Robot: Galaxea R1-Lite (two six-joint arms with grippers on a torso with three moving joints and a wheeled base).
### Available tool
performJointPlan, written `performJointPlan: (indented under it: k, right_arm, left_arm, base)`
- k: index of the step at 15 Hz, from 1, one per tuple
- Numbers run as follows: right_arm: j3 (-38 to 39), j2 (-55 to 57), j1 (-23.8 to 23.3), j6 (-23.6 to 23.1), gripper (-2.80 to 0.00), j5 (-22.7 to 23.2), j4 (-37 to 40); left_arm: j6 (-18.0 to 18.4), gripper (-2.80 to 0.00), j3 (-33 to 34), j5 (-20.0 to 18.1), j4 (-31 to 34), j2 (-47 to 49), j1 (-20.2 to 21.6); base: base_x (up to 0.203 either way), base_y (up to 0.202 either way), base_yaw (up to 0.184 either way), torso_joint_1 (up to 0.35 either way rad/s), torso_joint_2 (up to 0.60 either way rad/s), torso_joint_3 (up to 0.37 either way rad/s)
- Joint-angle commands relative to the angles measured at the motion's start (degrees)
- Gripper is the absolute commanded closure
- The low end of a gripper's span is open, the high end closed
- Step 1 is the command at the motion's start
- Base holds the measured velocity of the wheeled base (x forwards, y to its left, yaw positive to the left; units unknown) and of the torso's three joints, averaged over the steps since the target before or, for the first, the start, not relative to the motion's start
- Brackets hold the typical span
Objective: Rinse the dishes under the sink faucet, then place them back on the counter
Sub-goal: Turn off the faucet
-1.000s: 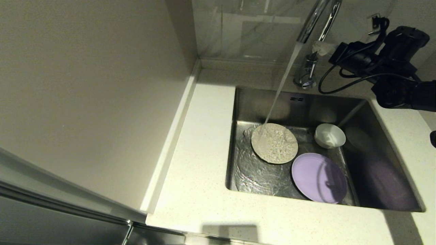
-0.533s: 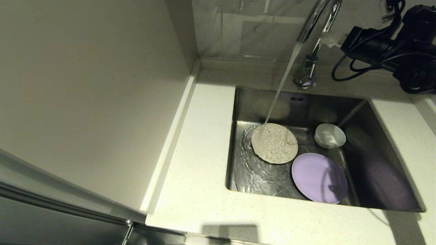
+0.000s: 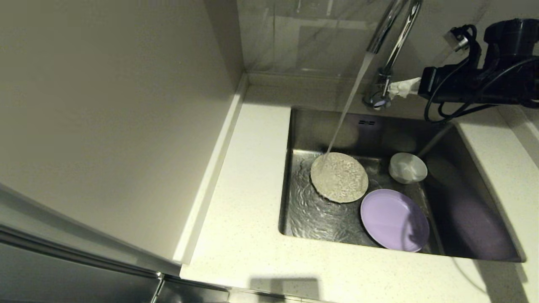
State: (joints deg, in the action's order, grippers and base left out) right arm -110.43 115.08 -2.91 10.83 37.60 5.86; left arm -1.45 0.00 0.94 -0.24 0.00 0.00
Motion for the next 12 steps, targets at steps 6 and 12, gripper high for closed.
performJointPlan:
  k: [6, 12]
  right_arm:
    - [-3.29, 6.71, 1.24, 0.1, 0.0, -1.63, -3.4]
    - [-3.66, 10.5, 0.84, 1.93, 0.0, -3.34, -19.85]
  left_arm:
    - [-0.04, 0.0, 0.0, 0.03, -0.02, -0.18, -0.01]
    - [-0.04, 0.0, 0.0, 0.03, -0.02, -0.2, 0.0]
  base:
    - [0.0, 0.0, 0.0, 0.0, 0.0, 0.0]
    - [0.0, 0.0, 0.0, 0.0, 0.0, 0.0]
